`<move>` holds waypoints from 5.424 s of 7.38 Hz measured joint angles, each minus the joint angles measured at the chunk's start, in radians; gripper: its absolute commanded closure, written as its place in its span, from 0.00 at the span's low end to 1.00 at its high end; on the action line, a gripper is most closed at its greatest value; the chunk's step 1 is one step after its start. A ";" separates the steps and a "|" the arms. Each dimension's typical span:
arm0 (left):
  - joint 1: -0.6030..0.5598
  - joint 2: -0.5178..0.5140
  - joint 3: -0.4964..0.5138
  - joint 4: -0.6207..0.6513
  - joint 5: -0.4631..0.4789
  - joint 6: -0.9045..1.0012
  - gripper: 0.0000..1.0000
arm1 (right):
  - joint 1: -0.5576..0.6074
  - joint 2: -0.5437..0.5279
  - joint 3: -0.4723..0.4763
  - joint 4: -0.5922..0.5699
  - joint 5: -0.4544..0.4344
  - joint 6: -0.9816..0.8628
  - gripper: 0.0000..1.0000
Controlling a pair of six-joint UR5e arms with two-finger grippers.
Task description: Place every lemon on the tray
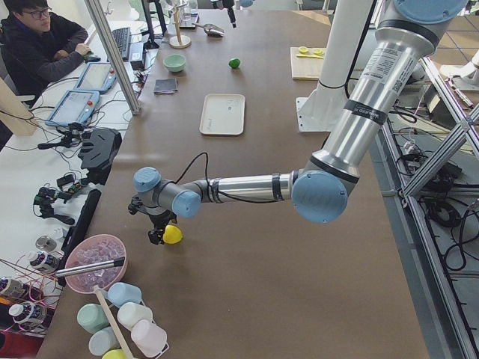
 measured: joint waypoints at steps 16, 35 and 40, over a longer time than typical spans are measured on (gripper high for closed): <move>0.215 -0.039 -0.281 -0.117 -0.254 -0.921 1.00 | -0.002 0.004 0.024 -0.001 0.006 0.034 0.00; 0.139 0.006 -0.197 -0.145 -0.168 -0.649 0.02 | -0.408 0.129 0.154 0.190 -0.215 0.712 0.03; 0.136 0.010 -0.173 -0.130 -0.141 -0.605 0.02 | -0.434 0.097 0.061 0.322 -0.232 0.483 0.26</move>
